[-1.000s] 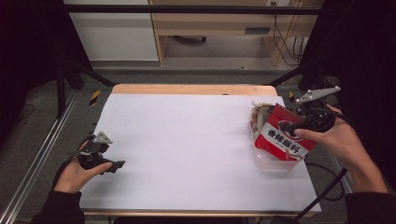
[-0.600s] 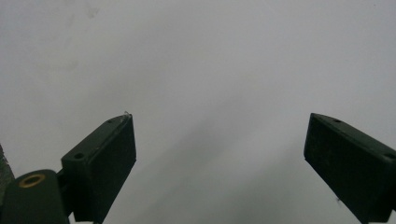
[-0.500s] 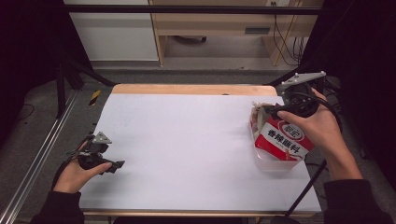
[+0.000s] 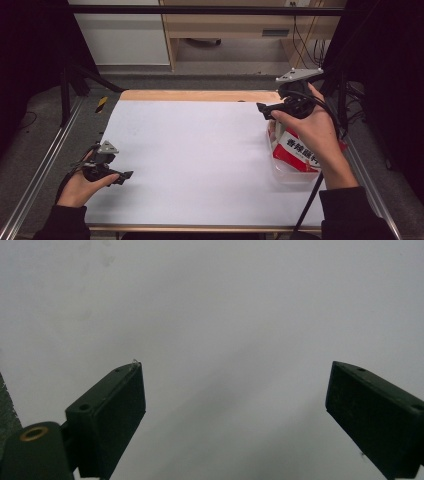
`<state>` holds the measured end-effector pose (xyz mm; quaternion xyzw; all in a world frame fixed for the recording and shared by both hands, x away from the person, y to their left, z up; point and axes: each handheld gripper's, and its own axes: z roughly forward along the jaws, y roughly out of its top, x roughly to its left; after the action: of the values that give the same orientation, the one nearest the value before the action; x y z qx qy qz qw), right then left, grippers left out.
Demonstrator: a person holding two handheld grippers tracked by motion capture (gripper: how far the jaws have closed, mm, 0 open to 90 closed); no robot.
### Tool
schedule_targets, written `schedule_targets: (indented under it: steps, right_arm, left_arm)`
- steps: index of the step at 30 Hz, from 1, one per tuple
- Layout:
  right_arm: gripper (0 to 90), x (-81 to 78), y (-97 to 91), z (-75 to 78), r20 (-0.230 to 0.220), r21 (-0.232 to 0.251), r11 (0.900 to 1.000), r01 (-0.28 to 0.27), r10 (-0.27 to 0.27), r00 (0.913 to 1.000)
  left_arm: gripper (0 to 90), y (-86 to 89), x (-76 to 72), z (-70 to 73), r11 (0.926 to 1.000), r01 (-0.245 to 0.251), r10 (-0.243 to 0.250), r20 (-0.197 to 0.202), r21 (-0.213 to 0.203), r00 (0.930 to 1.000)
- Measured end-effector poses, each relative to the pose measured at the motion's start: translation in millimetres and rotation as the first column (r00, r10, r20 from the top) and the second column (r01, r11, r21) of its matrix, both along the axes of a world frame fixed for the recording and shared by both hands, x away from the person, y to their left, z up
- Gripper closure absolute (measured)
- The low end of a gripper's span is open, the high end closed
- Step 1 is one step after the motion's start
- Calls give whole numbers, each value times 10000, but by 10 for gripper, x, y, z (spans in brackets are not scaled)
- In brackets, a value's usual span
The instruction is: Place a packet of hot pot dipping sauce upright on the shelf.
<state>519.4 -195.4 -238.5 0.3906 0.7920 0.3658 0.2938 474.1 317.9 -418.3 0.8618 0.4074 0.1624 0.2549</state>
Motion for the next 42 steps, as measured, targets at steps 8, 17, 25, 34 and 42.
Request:
schedule_targets:
  steps: [8, 17, 25, 34, 42]
  right_arm:
    - [133, 3, 262, -29, 181, 199, 9993, -320, 317, 9993]
    - [126, 53, 397, -39, 74, 225, 9990, -389, 388, 9992]
    - [125, 111, 485, -63, 123, 467, 9987, -197, 192, 9997]
    - [125, 153, 603, -178, 23, 604, 9980, -209, 208, 9998]
    - [125, 130, 704, -318, -62, 719, 9967, -380, 385, 9992]
  left_arm:
    - [90, 19, 5, -13, 10000, 3, -3, -76, 21, 10000]
    - [90, 21, 4, -10, 10000, -7, 7, -56, -9, 10000]
    - [90, 21, 4, -9, 10000, -9, 9, -52, -12, 10000]
    - [90, 33, 2, -6, 10000, -57, 57, -63, -50, 10000]
    - [90, 42, 6, -14, 9999, -86, 85, -62, -110, 9999]
